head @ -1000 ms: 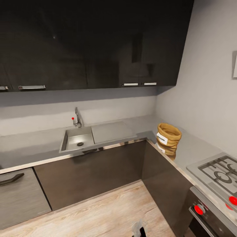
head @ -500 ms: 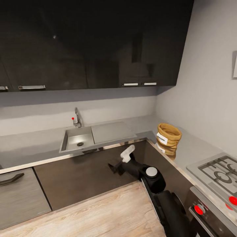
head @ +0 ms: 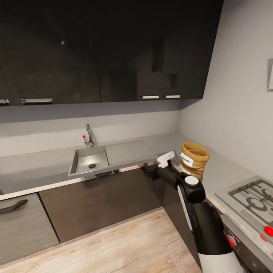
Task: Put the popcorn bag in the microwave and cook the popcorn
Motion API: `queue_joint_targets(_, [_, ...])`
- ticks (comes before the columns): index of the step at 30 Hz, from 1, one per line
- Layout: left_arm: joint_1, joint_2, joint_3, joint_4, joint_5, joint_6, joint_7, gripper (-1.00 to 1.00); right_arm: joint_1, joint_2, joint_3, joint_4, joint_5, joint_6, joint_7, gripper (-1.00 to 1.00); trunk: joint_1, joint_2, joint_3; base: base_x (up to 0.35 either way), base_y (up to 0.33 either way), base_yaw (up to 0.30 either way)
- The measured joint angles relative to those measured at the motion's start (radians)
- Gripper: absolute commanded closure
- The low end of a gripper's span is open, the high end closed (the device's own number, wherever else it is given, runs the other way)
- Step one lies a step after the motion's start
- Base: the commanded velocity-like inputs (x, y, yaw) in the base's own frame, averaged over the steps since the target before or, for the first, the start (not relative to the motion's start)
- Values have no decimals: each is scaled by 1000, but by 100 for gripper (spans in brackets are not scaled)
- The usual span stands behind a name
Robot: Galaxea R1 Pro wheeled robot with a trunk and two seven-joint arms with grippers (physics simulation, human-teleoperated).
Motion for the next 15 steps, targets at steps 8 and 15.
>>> queue_joint_targets(8, [1,1,0,0,0,0,0,-100,-65,-1,-83,0,-30,116,87,-100,-1,0,0,193,-47,0])
queue_joint_targets(15, [1,1,0,0,0,-1,0,-100,-62,-13,-172,1,-34,119,385,-100,0,0,0,45,-14,0])
